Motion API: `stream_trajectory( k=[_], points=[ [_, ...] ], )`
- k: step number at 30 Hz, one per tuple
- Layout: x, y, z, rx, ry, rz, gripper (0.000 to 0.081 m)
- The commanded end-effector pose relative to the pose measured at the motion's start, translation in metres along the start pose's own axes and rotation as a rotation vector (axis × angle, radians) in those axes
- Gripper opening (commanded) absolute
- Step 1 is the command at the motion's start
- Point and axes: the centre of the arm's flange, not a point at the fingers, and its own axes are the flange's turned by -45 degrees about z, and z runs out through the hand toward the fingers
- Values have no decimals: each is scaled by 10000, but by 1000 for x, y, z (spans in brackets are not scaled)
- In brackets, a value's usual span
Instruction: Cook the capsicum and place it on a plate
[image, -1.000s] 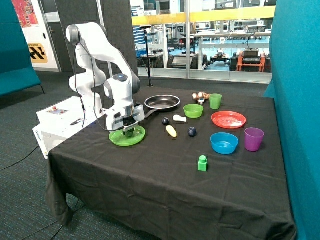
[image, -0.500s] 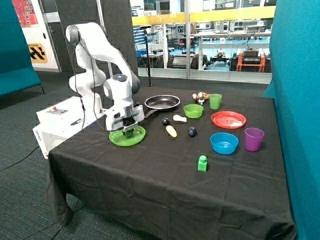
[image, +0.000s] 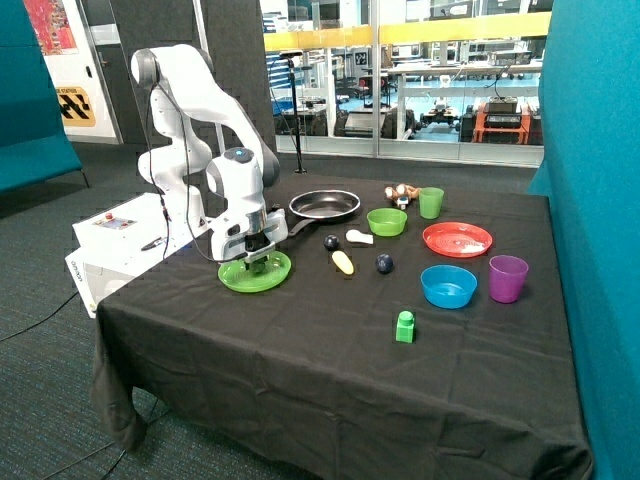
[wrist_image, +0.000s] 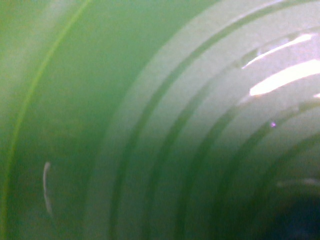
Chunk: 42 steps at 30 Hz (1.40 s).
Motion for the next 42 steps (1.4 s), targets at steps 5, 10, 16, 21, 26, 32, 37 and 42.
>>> stream_trajectory(
  k=[5, 10, 16, 21, 26, 32, 37, 42],
  points=[
    [-7, -13, -13, -34, 1, -99, 404],
    [-11, -24, -14, -34, 0, -302, 13],
    [-15, -23, -20, -34, 0, -392, 0],
    [-17, -20, -32, -34, 0, -440, 0],
    [-17, -18, -41, -34, 0, -456, 0],
    [-18, -20, -53, -34, 0, -648, 0],
    [-20, -27, -63, -34, -1, -838, 404],
    [-21, -37, -74, -34, -1, -1081, 795]
  ],
)
